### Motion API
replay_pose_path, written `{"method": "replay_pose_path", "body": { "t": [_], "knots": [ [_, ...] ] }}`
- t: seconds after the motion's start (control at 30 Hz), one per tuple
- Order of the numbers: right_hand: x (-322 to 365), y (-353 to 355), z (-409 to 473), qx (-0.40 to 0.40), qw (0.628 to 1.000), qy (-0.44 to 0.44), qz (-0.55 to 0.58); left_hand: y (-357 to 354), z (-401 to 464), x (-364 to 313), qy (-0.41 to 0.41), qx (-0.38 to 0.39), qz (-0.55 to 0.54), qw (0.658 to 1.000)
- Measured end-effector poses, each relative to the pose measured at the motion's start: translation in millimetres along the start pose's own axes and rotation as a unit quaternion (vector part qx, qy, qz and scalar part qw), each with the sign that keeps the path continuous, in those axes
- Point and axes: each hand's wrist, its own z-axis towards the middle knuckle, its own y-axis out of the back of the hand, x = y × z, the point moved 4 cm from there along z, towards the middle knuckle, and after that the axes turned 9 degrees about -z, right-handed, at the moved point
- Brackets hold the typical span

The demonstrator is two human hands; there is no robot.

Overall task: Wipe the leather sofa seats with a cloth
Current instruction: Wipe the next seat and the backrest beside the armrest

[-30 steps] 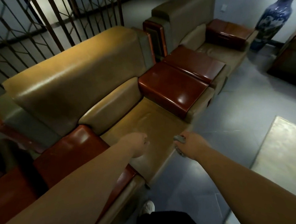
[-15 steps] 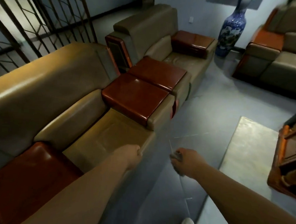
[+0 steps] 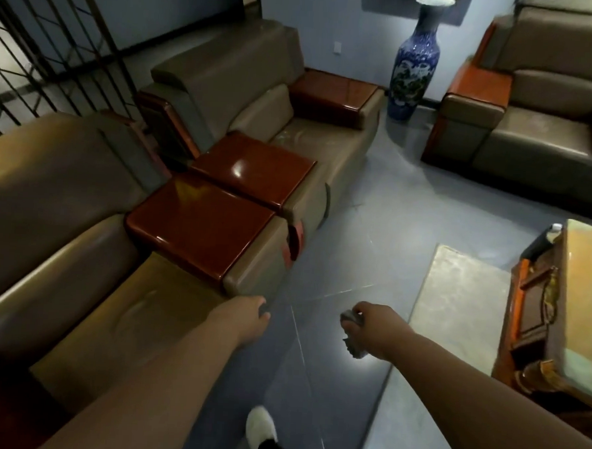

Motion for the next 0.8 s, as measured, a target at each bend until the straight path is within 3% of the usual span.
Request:
{"method": "replay_pose_path", "body": {
  "t": [0.43,0.6,0.8],
  "knots": [
    [-20,127,214,0.043,0.999,-0.007,-0.031,94,217,-108,-0.03,0.042,0.003,0.999],
    [-27,179,279,0.071,0.995,-0.02,-0.068,155,300,-156,-0.062,0.053,0.085,0.993],
    [-55,217,356,0.135,0.989,-0.06,0.02,191,380,-220,-0.065,0.065,0.071,0.993]
  ]
}}
